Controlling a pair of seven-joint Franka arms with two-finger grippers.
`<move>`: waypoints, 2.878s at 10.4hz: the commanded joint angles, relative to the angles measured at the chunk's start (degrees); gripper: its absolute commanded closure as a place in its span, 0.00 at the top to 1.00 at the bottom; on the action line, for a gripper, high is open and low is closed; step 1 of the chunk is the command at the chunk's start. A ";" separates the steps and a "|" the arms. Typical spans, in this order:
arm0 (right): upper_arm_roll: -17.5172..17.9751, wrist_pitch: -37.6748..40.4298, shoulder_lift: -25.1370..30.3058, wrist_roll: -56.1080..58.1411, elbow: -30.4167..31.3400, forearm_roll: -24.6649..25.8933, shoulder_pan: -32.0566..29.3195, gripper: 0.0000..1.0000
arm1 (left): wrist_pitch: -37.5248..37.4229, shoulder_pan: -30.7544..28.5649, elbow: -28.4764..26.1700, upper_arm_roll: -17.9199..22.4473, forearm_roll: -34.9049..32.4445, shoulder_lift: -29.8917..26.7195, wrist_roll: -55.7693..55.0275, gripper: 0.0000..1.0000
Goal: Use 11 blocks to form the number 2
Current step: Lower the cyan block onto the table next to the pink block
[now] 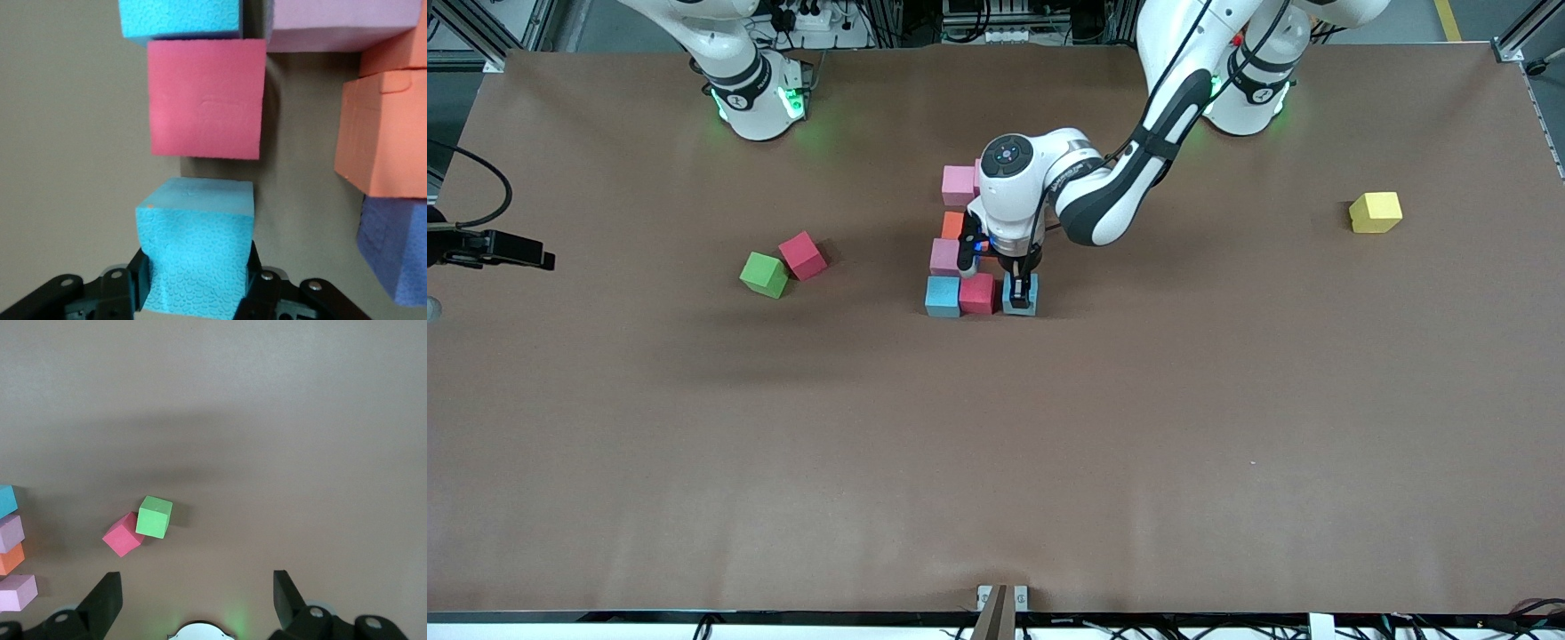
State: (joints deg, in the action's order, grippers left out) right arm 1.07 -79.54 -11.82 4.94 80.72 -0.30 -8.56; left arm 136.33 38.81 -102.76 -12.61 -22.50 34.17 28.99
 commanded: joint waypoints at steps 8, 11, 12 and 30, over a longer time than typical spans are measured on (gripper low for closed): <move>0.52 0.61 -0.22 0.95 -0.48 -0.76 -1.37 1.00 | 1.66 0.73 0.37 0.22 -5.54 1.42 -6.74 0.00; 0.52 0.61 -0.31 0.95 -0.48 -0.76 -1.46 1.00 | 1.66 1.26 1.07 0.22 -5.19 1.86 -8.07 0.00; 0.52 0.61 -0.31 0.95 -0.48 -0.76 -1.46 1.00 | 1.66 1.61 1.07 0.22 -5.01 1.86 -8.07 0.00; 0.52 0.61 -0.40 1.65 -0.39 -0.76 -1.55 1.00 | 1.66 2.41 3.27 0.22 -5.53 3.97 -9.40 0.99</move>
State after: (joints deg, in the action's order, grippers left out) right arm 1.03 -79.53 -12.10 5.90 80.72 -0.30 -9.14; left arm 137.76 40.77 -100.48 -12.62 -26.22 37.40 20.22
